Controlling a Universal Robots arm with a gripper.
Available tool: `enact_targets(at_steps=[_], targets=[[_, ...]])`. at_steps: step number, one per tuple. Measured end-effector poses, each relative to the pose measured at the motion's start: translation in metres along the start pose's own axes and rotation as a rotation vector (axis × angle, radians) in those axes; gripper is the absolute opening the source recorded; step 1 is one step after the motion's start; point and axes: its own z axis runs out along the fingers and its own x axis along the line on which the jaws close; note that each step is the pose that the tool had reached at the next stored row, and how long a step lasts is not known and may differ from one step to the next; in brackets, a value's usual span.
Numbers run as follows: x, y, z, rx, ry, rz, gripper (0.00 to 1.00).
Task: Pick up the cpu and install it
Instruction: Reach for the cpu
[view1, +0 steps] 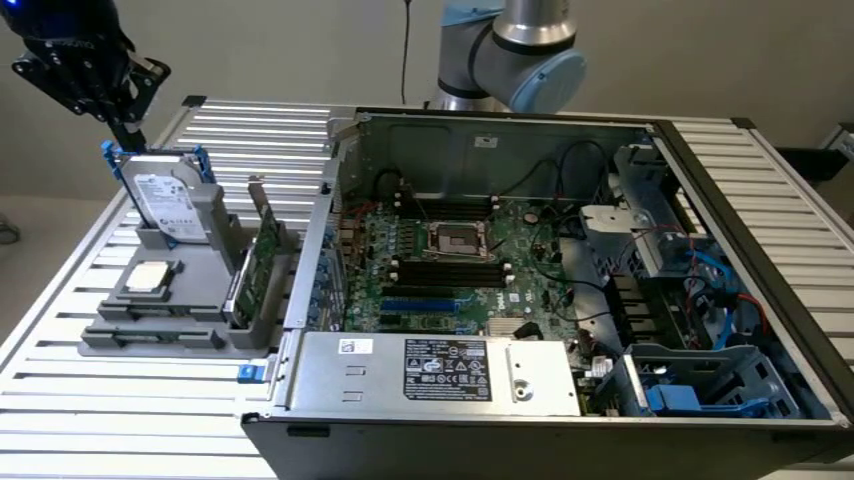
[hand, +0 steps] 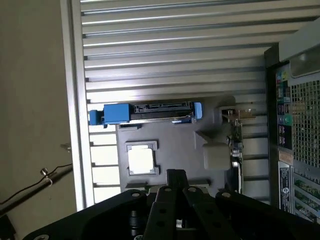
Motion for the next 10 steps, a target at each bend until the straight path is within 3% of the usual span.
enact_targets(at_steps=[3, 10], targets=[[0.0125, 0.0000, 0.0013, 0.0004, 0.0050, 0.000, 0.10], [0.0127, 0.0000, 0.0014, 0.0003, 0.0047, 0.000, 0.10]])
